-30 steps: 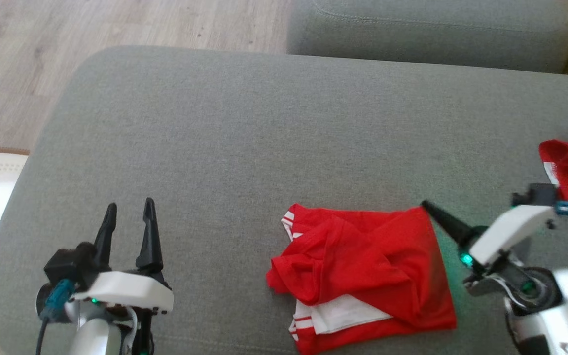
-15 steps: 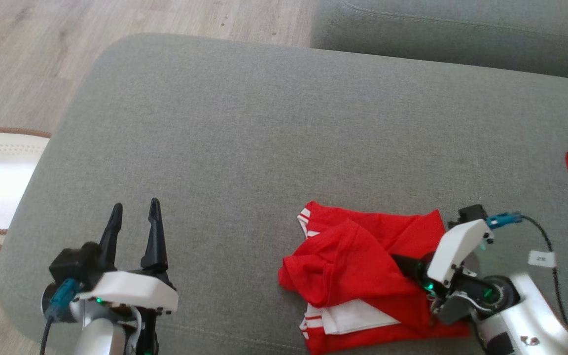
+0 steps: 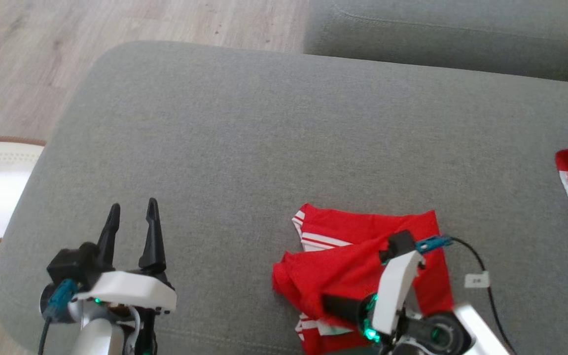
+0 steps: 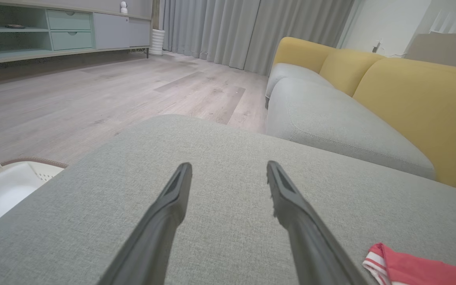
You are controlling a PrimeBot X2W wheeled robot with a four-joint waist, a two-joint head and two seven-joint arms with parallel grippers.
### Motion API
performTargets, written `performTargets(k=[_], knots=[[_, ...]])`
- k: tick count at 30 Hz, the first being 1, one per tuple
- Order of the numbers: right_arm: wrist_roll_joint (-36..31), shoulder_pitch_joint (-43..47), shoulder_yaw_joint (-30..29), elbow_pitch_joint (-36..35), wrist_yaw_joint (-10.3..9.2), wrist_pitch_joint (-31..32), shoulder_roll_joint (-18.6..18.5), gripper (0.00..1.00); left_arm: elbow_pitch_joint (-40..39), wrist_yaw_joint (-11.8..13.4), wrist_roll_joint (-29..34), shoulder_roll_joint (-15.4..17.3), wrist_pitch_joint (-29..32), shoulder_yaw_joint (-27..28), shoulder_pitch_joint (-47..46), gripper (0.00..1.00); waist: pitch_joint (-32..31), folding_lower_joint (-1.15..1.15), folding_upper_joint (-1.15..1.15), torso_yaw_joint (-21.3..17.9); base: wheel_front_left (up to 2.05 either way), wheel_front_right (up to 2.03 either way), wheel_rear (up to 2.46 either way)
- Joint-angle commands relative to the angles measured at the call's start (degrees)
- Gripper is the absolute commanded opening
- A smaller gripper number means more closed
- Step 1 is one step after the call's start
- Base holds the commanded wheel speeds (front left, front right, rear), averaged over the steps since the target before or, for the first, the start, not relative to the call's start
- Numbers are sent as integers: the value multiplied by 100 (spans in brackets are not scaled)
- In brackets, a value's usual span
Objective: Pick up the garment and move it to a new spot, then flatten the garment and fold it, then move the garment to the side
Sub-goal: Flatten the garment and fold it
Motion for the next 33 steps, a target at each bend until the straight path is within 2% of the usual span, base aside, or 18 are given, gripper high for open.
performTargets(k=[1,6,12,13,15,16,17,21,26,33], knots=[[-15,-93,151,-281,39,-22,-23,0,-193,-3,47,16,-70,220,-233,100,-6,0,0,-44,0,0,0],[-8,-60,297,-608,39,-329,-186,0,-176,-17,62,16,-70,226,-253,100,-34,0,0,-147,0,0,0],[135,-174,48,-1251,39,-1114,-501,0,-198,-27,105,16,-70,278,-233,100,-93,0,0,-256,0,0,0],[131,-203,-22,-1367,39,-1290,-572,10,-204,-33,116,16,-70,291,-229,100,-100,0,0,-276,0,0,0],[94,-268,-154,-1576,39,-1643,-728,53,-220,-49,139,16,-70,320,-235,100,-110,0,0,-321,0,0,0],[63,-299,-219,-1673,39,-1828,-807,93,-233,-56,151,16,-70,337,-239,100,-121,0,0,-343,0,0,0],[29,-330,-275,-1770,39,-2016,-888,100,-248,-61,166,18,-70,355,-238,100,-134,0,0,-370,0,0,0],[-240,-422,-434,-2092,39,-2822,-1255,100,-366,-79,241,23,-70,409,-214,100,-180,0,0,-493,0,0,0],[-1008,-461,-522,-2166,39,-3955,-1672,100,-570,-127,318,29,-70,492,-208,100,-231,0,0,-686,0,0,0],[-1996,-240,-747,-1897,39,-5105,-1785,100,-849,-183,409,26,-70,579,-123,100,-286,0,0,-919,0,0,0]])
